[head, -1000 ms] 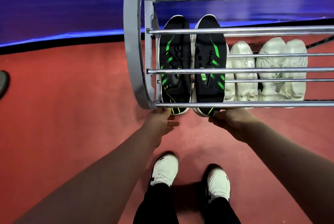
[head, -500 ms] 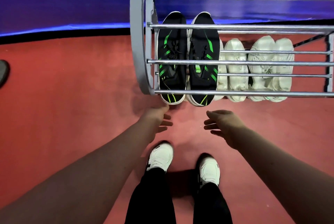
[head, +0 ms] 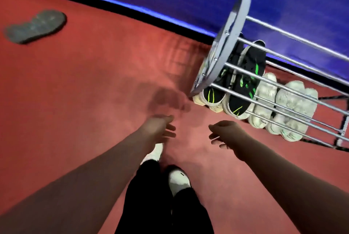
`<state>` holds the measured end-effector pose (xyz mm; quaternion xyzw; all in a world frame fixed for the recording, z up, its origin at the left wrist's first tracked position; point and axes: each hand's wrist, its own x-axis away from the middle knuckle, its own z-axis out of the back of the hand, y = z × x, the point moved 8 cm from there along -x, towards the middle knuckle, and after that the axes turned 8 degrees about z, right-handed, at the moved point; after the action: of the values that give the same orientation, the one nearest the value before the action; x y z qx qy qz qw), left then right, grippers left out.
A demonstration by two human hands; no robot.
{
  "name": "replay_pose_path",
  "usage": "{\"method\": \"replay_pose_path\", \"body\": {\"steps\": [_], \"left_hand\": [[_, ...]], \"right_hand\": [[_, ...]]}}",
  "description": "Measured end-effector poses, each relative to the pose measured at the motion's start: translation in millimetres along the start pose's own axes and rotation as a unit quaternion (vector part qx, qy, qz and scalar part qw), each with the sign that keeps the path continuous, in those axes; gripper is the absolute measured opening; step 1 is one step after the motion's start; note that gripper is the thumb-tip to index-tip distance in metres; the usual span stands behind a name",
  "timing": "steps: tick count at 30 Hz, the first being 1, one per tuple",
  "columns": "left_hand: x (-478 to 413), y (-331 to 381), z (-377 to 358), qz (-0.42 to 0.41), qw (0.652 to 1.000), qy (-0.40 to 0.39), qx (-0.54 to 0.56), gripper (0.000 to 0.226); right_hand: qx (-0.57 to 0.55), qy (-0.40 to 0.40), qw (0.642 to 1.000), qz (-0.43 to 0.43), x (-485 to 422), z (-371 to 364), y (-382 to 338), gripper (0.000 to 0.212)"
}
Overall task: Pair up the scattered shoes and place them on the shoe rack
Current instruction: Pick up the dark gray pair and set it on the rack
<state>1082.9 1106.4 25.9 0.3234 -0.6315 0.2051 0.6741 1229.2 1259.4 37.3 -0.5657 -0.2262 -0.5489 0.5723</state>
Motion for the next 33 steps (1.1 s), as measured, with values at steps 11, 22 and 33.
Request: {"method": "replay_pose_path", "body": {"steps": [11,22,33], "left_hand": [[42.3,-33.6,241.8,0.004,0.986,0.066,0.155,0.007],[87.4,-16.0,488.1,-0.017,0.957,0.135,0.257,0.01],[60.2,35.2,657.6,-0.006,0.928,0.141,0.344,0.011]], "right_hand": [[0.142,-0.096,0.982,0.073,2.0,-197.1,-161.3,0.017],[0.201,-0.141,0.96,0.137,14.3,-392.8,-366.5,0.012],[0.264,-0.137,0.945,0.138,-46.8,-523.4,-505.7,0.011]]}}
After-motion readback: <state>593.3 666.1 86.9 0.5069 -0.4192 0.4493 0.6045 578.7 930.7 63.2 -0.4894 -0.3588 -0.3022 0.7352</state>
